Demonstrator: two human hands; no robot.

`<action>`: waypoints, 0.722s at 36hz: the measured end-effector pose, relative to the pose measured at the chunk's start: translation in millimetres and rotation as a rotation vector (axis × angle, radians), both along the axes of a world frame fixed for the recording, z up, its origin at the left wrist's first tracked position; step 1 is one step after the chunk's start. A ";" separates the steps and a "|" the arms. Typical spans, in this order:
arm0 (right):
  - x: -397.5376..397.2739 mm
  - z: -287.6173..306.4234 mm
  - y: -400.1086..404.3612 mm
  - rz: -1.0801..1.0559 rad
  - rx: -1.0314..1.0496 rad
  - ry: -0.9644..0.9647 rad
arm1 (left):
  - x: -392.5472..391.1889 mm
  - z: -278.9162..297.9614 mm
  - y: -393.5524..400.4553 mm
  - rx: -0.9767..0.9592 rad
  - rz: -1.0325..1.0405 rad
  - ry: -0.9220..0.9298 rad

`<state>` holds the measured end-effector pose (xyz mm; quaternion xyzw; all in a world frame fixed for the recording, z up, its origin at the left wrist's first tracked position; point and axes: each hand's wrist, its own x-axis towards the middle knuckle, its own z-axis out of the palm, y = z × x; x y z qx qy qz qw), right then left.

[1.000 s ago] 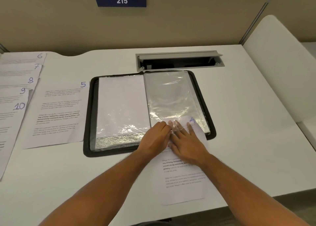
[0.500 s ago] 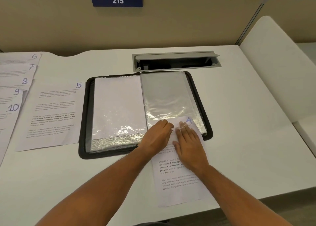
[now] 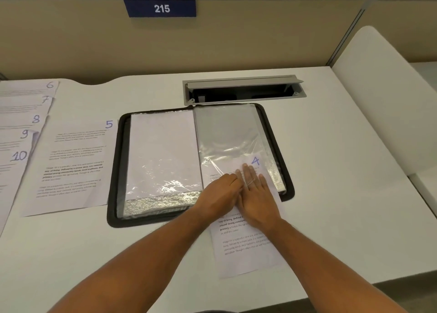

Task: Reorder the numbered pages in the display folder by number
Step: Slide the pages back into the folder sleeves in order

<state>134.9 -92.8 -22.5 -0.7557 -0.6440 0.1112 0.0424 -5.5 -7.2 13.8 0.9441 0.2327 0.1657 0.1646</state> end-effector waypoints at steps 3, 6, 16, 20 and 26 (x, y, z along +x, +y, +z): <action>3.2 -1.8 10.8 -0.001 0.001 0.014 | -0.6 -0.3 1.4 0.003 -0.018 -0.002; 7.6 -4.2 16.1 0.015 0.007 0.026 | -0.8 0.4 3.0 -0.002 -0.022 -0.012; 9.6 -3.8 -22.8 0.077 0.150 0.061 | -19.4 -11.5 5.7 -0.048 0.050 0.005; 9.6 -3.1 -39.7 0.191 0.162 -0.016 | -25.8 -14.2 6.8 -0.042 0.084 -0.013; 8.3 -3.6 -35.8 0.230 0.105 0.000 | -23.0 -12.3 2.7 -0.038 0.065 -0.003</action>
